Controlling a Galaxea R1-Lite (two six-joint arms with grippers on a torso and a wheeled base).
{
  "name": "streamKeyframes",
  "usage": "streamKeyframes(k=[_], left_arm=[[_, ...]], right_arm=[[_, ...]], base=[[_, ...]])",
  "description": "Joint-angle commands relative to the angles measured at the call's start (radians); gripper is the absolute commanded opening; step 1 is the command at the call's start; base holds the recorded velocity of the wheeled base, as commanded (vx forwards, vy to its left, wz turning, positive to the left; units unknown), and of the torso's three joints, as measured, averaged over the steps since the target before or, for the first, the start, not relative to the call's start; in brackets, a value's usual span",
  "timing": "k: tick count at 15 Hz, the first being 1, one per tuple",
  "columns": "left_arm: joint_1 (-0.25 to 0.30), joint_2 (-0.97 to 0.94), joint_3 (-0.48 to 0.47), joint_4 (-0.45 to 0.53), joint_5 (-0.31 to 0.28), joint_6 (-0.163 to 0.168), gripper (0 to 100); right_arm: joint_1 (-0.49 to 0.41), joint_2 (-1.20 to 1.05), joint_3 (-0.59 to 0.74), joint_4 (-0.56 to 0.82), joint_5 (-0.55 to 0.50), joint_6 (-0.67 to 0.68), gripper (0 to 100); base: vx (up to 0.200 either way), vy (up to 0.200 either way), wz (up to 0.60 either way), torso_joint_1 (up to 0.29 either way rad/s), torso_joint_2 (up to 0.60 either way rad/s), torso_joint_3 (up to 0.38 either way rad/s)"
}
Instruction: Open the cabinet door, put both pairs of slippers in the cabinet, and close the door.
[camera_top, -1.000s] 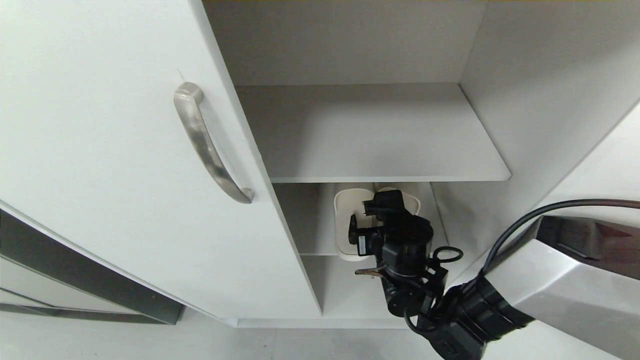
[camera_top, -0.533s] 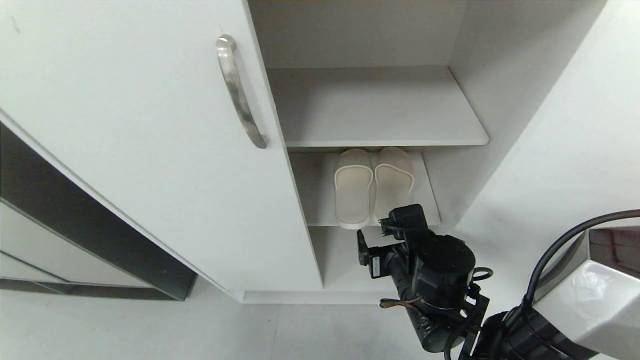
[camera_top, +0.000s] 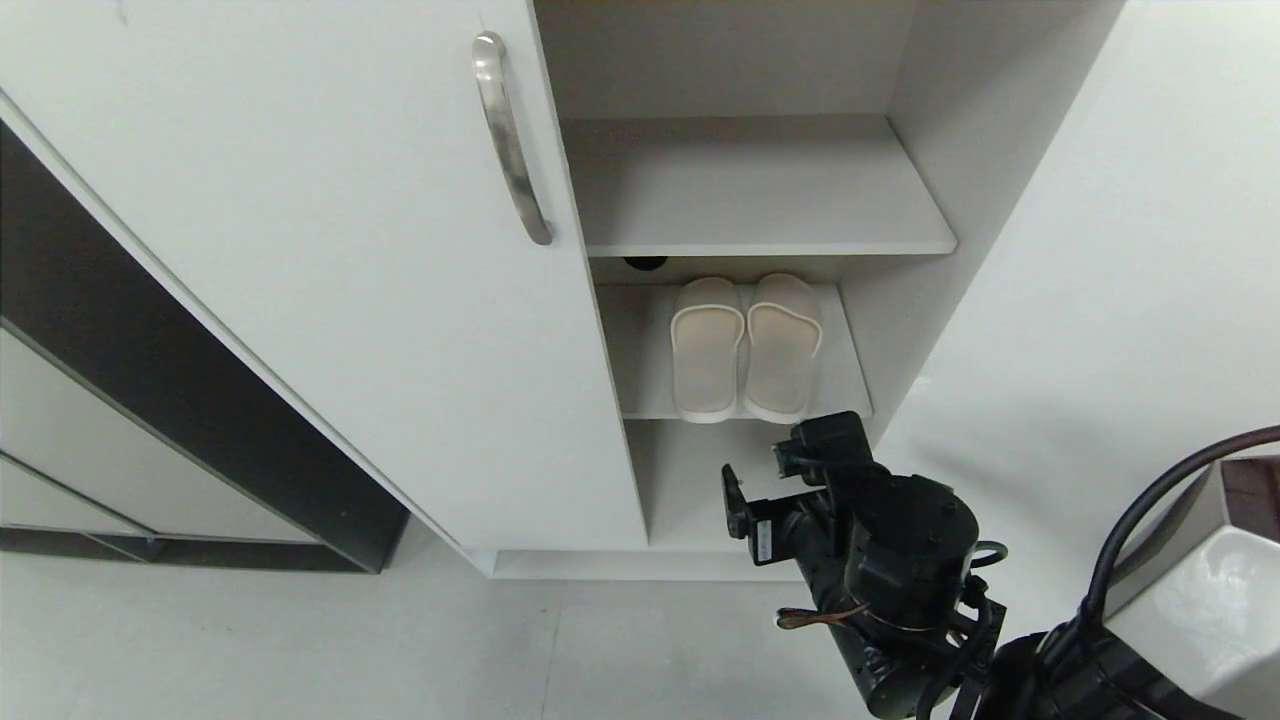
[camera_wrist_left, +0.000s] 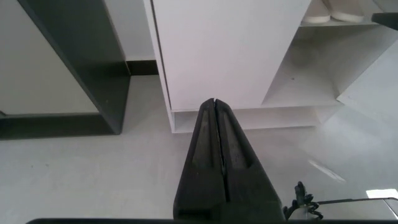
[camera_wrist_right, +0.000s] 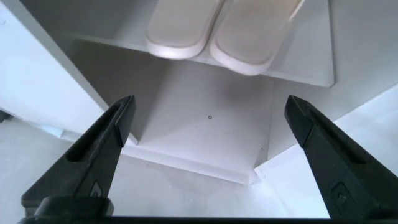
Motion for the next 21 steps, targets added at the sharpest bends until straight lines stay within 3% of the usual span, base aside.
streamKeyframes(k=[1,6,21], left_arm=[[0.000,0.001,0.000,-0.001,-0.001,0.000,0],[0.000,0.001,0.000,0.000,-0.001,0.002,0],[0.000,0.001,0.000,0.000,-0.001,0.002,0]], right_arm=[[0.002,-0.003,0.003,0.001,0.002,0.003,100],[0.003,-0.001,0.008,0.001,0.002,0.003,100],[0.003,0.005,0.019,-0.001,0.008,0.003,100]], base=[[0.000,0.000,0.00,0.000,0.00,0.000],[0.000,0.000,0.00,0.001,0.00,0.022],[0.000,0.000,0.00,0.002,0.00,0.198]])
